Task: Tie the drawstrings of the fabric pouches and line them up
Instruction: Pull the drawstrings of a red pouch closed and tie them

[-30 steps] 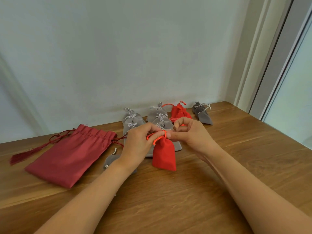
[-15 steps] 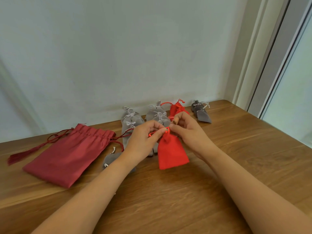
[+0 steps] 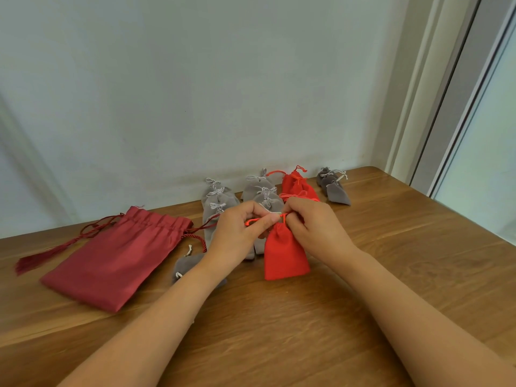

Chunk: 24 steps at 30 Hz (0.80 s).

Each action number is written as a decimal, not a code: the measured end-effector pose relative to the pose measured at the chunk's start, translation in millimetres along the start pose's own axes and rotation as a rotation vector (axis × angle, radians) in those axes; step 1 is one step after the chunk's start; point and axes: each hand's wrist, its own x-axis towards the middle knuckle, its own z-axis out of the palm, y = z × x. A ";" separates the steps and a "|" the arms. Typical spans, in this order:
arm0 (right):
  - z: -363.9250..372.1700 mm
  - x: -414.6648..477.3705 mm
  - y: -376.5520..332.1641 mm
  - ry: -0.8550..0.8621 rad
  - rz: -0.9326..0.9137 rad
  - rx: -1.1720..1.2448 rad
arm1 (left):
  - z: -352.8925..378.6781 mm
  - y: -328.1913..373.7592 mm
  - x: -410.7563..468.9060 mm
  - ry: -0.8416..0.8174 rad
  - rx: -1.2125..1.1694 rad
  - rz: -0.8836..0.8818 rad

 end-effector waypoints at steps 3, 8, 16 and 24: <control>-7.3 0.9 5.8 0.048 0.059 -0.047 | -1.9 0.4 1.4 -0.038 -0.016 -0.021; -16.6 3.4 12.0 0.115 0.149 -0.099 | -1.4 2.1 2.1 -0.100 -0.035 -0.012; -14.7 3.6 12.7 0.180 0.190 -0.048 | 0.9 6.9 0.4 -0.103 -0.096 0.000; -9.1 -4.2 0.4 -0.091 0.107 0.255 | -4.2 12.8 4.8 0.043 -0.637 -0.241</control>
